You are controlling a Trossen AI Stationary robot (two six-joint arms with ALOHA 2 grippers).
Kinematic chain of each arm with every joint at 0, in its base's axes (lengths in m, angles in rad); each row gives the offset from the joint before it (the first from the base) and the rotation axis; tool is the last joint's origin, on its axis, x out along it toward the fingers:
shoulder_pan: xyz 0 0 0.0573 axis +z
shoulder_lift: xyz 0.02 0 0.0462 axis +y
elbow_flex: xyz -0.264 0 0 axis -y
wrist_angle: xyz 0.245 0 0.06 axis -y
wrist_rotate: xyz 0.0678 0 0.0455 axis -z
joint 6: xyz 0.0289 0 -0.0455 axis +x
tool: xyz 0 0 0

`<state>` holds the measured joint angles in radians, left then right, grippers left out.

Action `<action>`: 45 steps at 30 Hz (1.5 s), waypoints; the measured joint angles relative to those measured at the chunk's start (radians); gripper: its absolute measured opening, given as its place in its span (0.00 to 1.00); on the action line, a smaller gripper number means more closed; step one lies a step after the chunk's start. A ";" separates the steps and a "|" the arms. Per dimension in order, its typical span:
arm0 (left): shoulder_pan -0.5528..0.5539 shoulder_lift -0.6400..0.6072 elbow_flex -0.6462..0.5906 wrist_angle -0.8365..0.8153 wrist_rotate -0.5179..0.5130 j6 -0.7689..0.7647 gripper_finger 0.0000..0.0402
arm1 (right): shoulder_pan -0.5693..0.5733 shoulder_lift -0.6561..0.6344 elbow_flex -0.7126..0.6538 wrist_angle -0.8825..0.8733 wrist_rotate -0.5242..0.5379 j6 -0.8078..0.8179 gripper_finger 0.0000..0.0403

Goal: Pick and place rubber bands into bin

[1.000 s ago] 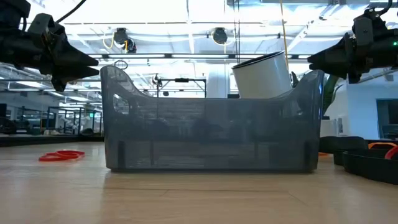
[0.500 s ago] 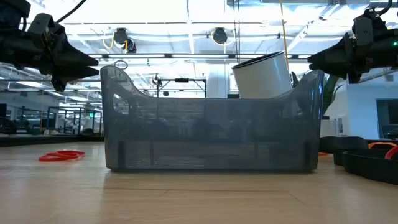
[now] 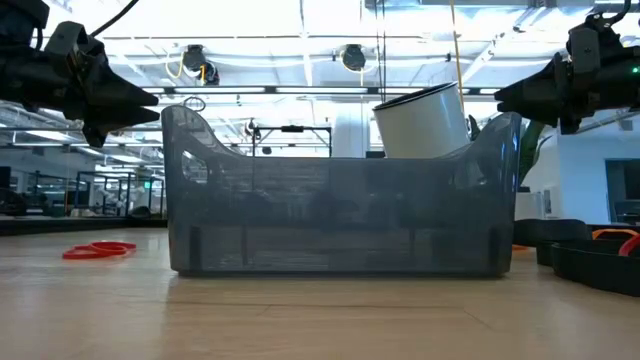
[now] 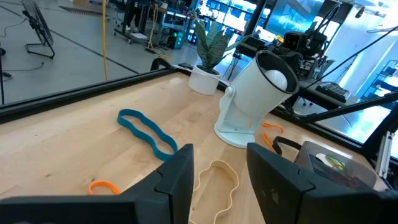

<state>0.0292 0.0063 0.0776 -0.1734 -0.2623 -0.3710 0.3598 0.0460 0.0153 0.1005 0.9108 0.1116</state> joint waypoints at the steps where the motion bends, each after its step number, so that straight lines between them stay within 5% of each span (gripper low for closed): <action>1: 0.000 0.000 0.000 0.000 0.000 0.000 0.38 | 0.000 0.000 0.000 0.000 0.000 0.000 0.42; 24: 0.000 0.000 0.000 0.005 -0.002 0.000 0.38 | 0.000 0.000 0.000 0.000 0.004 -0.104 0.42; 37: 0.000 0.000 -0.002 0.018 -0.002 -0.001 0.38 | 0.000 0.000 0.000 0.001 0.005 0.052 0.42; 45: 0.000 0.000 -0.002 0.019 -0.002 0.052 0.38 | 0.000 0.030 0.038 0.268 0.010 -0.267 0.42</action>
<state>0.0292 0.0067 0.0757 -0.1543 -0.2638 -0.3191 0.3599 0.0763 0.0537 0.3687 0.9206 -0.1556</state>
